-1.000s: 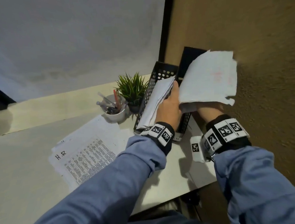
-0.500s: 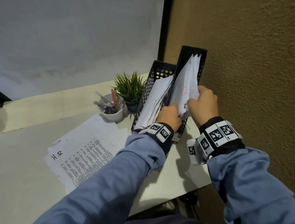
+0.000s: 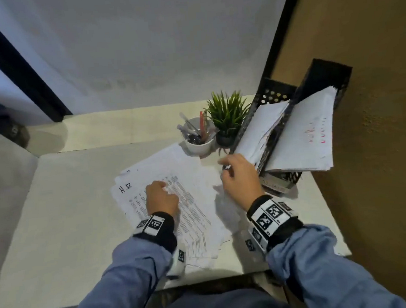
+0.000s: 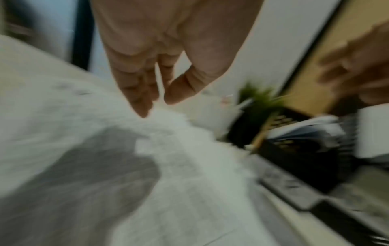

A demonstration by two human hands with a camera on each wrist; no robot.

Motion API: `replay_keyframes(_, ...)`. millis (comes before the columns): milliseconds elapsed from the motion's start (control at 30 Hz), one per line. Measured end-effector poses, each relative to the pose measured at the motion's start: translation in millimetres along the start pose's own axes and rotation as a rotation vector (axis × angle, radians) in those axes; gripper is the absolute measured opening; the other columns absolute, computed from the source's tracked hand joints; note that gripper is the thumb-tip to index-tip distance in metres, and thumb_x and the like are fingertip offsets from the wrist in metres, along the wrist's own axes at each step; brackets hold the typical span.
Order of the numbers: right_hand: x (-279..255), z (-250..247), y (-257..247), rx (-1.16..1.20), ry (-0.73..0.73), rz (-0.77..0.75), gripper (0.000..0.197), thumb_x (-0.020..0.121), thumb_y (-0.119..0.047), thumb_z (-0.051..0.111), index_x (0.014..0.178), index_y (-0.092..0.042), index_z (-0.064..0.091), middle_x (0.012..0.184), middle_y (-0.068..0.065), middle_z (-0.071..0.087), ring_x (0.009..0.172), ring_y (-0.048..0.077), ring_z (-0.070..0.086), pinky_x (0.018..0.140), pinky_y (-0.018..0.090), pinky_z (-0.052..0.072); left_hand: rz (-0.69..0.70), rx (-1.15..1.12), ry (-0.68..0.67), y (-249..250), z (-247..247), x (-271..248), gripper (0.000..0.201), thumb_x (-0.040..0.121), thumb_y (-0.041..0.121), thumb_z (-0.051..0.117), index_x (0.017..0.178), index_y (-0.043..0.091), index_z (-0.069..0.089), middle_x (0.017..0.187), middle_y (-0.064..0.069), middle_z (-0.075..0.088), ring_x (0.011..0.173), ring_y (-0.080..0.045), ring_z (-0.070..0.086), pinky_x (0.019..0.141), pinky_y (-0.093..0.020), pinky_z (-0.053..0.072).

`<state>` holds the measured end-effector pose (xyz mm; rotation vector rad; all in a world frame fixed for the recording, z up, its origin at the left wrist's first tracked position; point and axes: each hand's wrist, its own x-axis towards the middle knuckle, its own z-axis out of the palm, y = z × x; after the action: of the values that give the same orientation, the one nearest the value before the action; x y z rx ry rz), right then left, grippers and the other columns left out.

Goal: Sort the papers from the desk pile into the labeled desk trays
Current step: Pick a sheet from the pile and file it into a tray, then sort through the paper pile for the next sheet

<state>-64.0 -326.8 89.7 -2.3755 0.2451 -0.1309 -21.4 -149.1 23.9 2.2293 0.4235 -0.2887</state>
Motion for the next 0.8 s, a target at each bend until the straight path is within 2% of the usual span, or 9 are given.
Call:
replay_keyframes(67, -1.7, 41.0, 8.9, -0.051, -0.231, 0.142, 0.036, 0.087, -0.008, 0.049, 0.123, -0.007, 0.056, 0.125, 0.011, 0.052, 0.115, 0.024, 0.051, 0.103, 0.032, 0.040, -0.177, 0.088, 0.033, -31.6, -14.9, 11.8, 0.047, 0.081, -0.001, 0.055, 0.126, -0.001, 0.043, 0.130, -0.017, 0.041, 0.112, -0.036, 0.051, 0.088, -0.035, 0.046)
replay_keyframes(133, -3.3, 73.9, 16.6, -0.149, -0.387, 0.242, 0.041, 0.086, -0.010, 0.052, 0.126, -0.005, 0.051, 0.129, 0.016, 0.047, 0.121, 0.030, 0.046, 0.103, 0.031, 0.036, -0.304, 0.128, 0.062, -54.4, -26.1, 22.0, 0.053, 0.081, 0.003, 0.058, 0.129, -0.003, 0.037, 0.132, -0.022, 0.039, 0.118, -0.042, 0.046, 0.096, -0.044, 0.044)
replay_keyframes(233, -5.1, 102.9, 20.9, -0.212, -0.463, 0.351, 0.032, 0.081, -0.013, 0.053, 0.112, -0.002, 0.049, 0.120, 0.018, 0.046, 0.112, 0.034, 0.049, 0.086, 0.033, 0.043, -0.390, 0.034, 0.070, -74.6, -35.0, 32.2, 0.057, 0.081, 0.013, 0.060, 0.129, -0.001, 0.032, 0.128, -0.023, 0.046, 0.110, -0.042, 0.052, 0.092, -0.048, 0.049)
replay_keyframes(300, -4.6, 114.0, 23.3, -0.244, -0.472, 0.391, 0.031, 0.080, -0.017, 0.055, 0.107, -0.003, 0.049, 0.115, 0.018, 0.049, 0.106, 0.033, 0.052, 0.071, 0.030, 0.038, -0.390, -0.043, 0.065, -82.5, -39.2, 34.1, 0.059, 0.081, 0.018, 0.061, 0.129, 0.000, 0.031, 0.124, -0.022, 0.051, 0.104, -0.040, 0.057, 0.087, -0.047, 0.052)
replay_keyframes(467, -4.7, 126.5, 24.0, -0.187, -0.391, 0.424, 0.015, 0.078, -0.012, 0.056, 0.086, -0.010, 0.043, 0.092, 0.012, 0.048, 0.080, 0.021, 0.046, 0.059, 0.026, 0.034, -0.306, -0.080, 0.053, -93.3, -47.7, 36.9, 0.049, 0.079, 0.023, 0.070, 0.118, 0.003, 0.047, 0.117, -0.017, 0.058, 0.103, -0.034, 0.059, 0.085, -0.036, 0.048)
replay_keyframes(533, -6.9, 127.3, 21.2, -0.159, -0.378, 0.442, 0.017, 0.076, -0.009, 0.056, 0.075, -0.011, 0.039, 0.078, 0.006, 0.043, 0.069, 0.019, 0.041, 0.048, 0.025, 0.027, -0.248, -0.048, 0.052, -95.5, -50.0, 37.1, 0.038, 0.079, 0.021, 0.071, 0.110, 0.004, 0.056, 0.111, -0.016, 0.063, 0.100, -0.032, 0.060, 0.082, -0.031, 0.046)
replay_keyframes(667, -9.9, 127.1, 15.0, -0.069, -0.355, 0.513, 0.033, 0.071, -0.007, 0.057, 0.060, -0.016, 0.027, 0.060, -0.002, 0.028, 0.053, 0.014, 0.026, 0.046, 0.024, 0.020, -0.082, -0.139, 0.040, -99.8, -52.3, 34.2, 0.025, 0.082, 0.010, 0.066, 0.104, 0.001, 0.067, 0.103, -0.017, 0.068, 0.097, -0.033, 0.062, 0.084, -0.031, 0.047)
replay_keyframes(733, -12.7, 130.6, 14.6, -0.002, -0.294, 0.561, 0.037, 0.063, -0.008, 0.059, 0.060, -0.017, 0.024, 0.061, -0.003, 0.026, 0.053, 0.014, 0.023, 0.049, 0.024, 0.020, -0.064, -0.278, -0.017, -103.3, -52.2, 32.1, 0.016, 0.082, -0.001, 0.060, 0.084, 0.008, 0.073, 0.088, -0.011, 0.069, 0.089, -0.033, 0.063, 0.083, -0.035, 0.049)
replay_keyframes(800, -14.6, 128.9, 10.5, 0.138, -0.205, 0.591, 0.032, 0.057, -0.010, 0.064, 0.065, -0.022, 0.035, 0.072, -0.002, 0.038, 0.062, 0.016, 0.036, 0.051, 0.027, 0.030, -0.084, -0.320, -0.083, -112.1, -50.8, 34.5, 0.043, 0.079, -0.010, 0.051, 0.059, 0.022, 0.071, 0.070, -0.001, 0.066, 0.077, -0.028, 0.059, 0.073, -0.034, 0.048)
